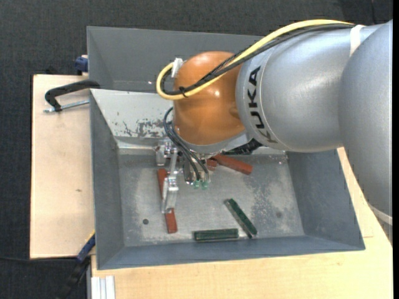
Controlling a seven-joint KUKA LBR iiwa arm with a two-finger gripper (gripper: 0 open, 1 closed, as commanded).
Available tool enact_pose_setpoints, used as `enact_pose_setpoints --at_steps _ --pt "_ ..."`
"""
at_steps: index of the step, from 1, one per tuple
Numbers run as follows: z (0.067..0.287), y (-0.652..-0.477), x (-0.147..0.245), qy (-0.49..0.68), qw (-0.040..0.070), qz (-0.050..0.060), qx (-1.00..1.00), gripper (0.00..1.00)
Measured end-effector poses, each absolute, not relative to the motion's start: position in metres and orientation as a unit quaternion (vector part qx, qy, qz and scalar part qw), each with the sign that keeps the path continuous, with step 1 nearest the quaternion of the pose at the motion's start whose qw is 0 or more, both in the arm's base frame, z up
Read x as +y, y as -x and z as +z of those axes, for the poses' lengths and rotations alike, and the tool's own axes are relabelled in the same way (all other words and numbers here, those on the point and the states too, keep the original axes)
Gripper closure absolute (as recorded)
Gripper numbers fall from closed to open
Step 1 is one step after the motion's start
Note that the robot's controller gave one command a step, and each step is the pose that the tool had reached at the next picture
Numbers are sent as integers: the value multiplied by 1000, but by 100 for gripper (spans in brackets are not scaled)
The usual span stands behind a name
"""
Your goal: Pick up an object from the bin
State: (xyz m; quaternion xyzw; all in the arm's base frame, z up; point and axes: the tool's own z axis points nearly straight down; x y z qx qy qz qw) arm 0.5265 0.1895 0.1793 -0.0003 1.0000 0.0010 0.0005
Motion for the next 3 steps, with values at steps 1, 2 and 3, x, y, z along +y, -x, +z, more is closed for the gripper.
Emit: enact_pose_setpoints --at_steps 1,2,3 --pt "142 -530 177 84 5 2 996 0" --pt "118 -532 164 158 0 1 988 0" --pt "125 -530 171 307 3 1 952 0"
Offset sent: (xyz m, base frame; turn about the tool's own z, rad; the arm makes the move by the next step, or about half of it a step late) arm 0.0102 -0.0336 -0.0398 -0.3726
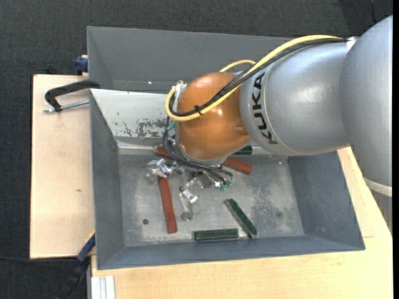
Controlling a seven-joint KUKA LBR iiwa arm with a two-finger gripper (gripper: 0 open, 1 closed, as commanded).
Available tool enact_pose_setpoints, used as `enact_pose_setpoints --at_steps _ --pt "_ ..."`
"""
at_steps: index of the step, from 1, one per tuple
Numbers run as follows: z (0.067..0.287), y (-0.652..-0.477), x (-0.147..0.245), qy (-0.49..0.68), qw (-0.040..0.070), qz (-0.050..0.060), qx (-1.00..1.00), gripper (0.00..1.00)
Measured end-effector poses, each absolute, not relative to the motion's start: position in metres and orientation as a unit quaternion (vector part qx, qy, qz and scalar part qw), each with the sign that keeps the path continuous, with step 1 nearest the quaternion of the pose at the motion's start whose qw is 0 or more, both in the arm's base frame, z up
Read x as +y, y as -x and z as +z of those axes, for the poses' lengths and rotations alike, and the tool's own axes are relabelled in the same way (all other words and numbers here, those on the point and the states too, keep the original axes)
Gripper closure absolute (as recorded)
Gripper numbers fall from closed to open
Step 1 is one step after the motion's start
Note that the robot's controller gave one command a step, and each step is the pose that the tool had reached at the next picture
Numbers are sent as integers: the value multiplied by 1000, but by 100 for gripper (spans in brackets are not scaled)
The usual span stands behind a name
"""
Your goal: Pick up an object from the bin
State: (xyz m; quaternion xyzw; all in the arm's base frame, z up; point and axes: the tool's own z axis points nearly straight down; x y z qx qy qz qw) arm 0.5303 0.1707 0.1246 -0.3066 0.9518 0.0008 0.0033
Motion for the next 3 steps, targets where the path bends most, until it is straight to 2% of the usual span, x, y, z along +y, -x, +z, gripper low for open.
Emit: enact_pose_setpoints --at_steps 1,2,3 --pt "71 -542 174 436 1 1 900 0" --pt "71 -539 176 473 1 0 881 100" --pt "71 -539 176 473 1 0 881 100"
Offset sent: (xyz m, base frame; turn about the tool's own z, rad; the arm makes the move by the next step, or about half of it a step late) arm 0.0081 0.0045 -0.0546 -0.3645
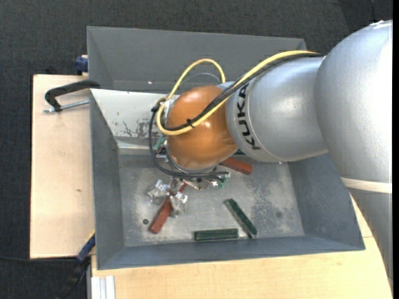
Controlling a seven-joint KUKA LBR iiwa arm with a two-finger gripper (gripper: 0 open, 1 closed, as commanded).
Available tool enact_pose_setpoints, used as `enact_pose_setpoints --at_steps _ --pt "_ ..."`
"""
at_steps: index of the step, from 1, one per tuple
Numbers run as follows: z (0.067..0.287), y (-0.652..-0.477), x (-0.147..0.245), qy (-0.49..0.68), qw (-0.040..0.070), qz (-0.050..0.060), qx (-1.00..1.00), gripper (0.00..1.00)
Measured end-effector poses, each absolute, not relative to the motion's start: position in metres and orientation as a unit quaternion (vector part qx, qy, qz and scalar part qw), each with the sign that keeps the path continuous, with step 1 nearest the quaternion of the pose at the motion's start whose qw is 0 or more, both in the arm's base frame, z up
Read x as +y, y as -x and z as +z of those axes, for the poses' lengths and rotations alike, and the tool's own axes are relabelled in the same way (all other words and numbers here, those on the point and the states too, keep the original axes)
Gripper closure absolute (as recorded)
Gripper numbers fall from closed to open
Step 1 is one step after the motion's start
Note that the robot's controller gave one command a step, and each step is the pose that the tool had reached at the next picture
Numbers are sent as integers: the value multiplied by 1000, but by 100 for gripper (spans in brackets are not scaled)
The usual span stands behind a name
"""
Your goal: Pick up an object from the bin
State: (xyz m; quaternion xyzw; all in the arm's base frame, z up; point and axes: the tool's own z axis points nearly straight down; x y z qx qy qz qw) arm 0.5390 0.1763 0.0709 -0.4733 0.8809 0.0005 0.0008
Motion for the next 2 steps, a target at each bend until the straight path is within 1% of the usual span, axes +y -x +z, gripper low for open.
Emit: enact_pose_setpoints --at_steps 1,2 --pt "73 -539 176 473 1 1 881 100" --pt "80 -539 177 473 1 1 881 100"
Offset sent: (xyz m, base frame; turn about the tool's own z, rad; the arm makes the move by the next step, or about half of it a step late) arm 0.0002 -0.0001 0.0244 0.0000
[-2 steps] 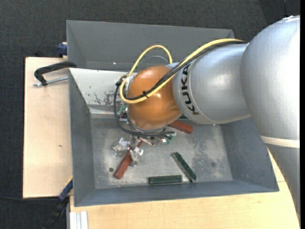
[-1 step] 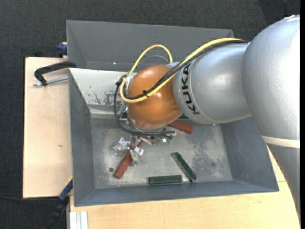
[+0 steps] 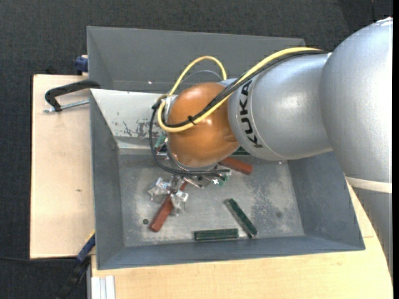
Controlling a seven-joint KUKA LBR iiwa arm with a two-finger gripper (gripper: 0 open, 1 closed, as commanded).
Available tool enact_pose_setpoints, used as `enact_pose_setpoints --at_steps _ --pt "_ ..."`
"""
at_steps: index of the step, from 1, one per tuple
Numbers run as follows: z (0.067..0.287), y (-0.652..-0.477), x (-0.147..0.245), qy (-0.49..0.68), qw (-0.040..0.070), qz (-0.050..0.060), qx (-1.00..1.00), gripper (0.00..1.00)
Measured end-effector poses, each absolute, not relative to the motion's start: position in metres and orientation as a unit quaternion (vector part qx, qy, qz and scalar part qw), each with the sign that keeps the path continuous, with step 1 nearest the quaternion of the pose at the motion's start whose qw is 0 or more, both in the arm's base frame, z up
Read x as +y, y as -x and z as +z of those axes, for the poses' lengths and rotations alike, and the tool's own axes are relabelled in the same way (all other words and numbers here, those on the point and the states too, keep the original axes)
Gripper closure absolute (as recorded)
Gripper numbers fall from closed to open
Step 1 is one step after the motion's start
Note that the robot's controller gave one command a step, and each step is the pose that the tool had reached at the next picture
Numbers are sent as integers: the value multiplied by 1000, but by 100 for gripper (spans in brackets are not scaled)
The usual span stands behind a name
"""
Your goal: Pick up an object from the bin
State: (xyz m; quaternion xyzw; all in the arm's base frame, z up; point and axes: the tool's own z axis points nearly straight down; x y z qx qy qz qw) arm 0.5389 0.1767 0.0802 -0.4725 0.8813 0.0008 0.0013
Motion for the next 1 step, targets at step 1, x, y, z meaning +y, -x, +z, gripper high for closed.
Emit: enact_pose_setpoints --at_steps 1 --pt "92 -538 177 473 -1 2 881 100"
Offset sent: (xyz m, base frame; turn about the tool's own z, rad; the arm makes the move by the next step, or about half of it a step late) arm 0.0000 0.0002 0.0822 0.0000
